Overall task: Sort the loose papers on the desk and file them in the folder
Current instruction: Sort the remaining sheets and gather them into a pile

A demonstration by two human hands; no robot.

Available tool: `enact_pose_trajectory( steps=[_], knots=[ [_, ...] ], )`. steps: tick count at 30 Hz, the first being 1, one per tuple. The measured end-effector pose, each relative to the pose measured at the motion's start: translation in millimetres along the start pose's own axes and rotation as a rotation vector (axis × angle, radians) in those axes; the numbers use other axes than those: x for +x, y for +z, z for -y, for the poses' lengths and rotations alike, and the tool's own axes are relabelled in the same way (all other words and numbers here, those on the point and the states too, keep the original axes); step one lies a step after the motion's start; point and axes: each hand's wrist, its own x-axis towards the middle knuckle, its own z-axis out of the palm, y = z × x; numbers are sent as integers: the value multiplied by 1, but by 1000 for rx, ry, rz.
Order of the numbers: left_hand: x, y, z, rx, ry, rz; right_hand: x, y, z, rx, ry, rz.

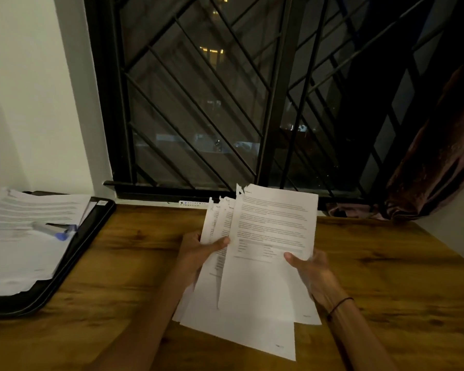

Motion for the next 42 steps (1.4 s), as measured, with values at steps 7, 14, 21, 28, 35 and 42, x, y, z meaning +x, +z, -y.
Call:
enact_pose_trajectory(
  steps=[7,14,21,28,35,42],
  knots=[
    [7,-1,2,35,13,-91,6,-3,-4,42,-21,-169],
    [10,-2,3,36,58,-128,7,-4,-5,22,27,-194],
    [12,-2,5,39,59,-123,1,2,-2,145,-6,-62],
    [3,1,-1,-29,78,-79,-4,5,-2,210,-25,242],
    [-9,13,-10,-4,92,-33,-7,30,-5,252,-140,160],
    [-13,4,-31,-4,187,71,-22,26,25,267,-95,293]
  ],
)
